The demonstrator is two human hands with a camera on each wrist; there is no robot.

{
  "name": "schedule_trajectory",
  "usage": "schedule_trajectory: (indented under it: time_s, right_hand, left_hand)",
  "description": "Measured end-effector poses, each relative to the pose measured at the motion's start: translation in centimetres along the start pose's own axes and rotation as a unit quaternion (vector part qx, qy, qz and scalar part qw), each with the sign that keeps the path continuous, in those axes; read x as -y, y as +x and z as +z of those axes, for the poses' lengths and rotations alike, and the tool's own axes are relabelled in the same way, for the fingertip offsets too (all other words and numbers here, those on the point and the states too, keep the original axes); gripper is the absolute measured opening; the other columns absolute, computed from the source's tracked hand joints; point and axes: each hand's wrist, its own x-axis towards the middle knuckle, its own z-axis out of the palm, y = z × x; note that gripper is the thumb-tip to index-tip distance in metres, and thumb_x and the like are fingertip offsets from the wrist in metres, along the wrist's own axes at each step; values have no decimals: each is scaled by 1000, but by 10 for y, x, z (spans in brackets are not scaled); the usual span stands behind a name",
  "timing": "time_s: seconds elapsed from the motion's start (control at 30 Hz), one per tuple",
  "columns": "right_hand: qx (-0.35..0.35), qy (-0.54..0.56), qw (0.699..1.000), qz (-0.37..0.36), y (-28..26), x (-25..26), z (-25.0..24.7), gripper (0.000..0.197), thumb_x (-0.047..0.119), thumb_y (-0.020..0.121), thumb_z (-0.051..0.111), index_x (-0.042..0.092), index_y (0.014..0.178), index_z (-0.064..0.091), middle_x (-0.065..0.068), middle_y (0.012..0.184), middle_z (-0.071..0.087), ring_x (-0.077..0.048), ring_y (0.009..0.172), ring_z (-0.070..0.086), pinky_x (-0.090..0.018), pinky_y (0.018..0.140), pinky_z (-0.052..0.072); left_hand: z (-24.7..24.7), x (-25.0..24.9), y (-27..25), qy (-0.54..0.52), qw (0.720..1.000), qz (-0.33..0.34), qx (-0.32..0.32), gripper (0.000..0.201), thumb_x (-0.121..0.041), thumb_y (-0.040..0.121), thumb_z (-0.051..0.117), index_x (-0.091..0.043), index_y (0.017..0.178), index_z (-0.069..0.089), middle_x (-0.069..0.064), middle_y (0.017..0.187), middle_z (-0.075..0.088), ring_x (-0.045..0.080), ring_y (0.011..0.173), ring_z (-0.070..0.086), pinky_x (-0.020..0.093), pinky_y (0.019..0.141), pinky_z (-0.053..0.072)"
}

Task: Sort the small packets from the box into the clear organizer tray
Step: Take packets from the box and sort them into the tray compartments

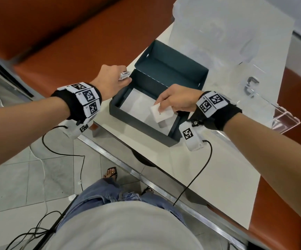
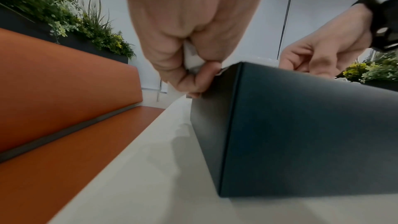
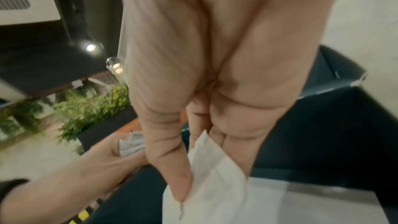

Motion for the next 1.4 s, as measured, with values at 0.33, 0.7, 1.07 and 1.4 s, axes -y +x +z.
schedule_trajectory:
  time_s: [0.33,0.7,1.07,1.4]
  right_hand:
    - [-94,192,976,-51,-72,-18,-34,14,1,93,57,6,107,57,-13,96,68,-29,85,72,-42,71,61]
    - [-367,200,908,-15,-176,-103,-69,10,18,86,68,19,95,63,-2,90,68,-10,77,64,-32,76,52]
    - [-485,240,839,55,-244,-211,-90,17,3,85,69,9,101,66,-13,97,71,-13,71,64,-23,62,53]
    - [-466,254,825,197,-197,-257,-61,17,3,87,67,9,103,66,-6,77,65,-11,62,62,-22,61,55]
  left_hand:
    - [-11,-99,8,-152,977,72,133,33,-50,86,65,-17,82,63,-5,65,64,1,43,51,15,42,42]
    - [42,-236,8,-376,888,65,255,25,-12,85,74,-2,106,64,13,80,67,10,48,45,17,37,34]
    - [94,-334,6,-385,887,80,243,15,-13,89,70,-4,97,61,11,74,64,8,44,44,17,37,35]
    - [108,-327,11,-388,894,49,220,9,-14,89,69,-7,90,63,8,72,63,9,46,44,17,38,36]
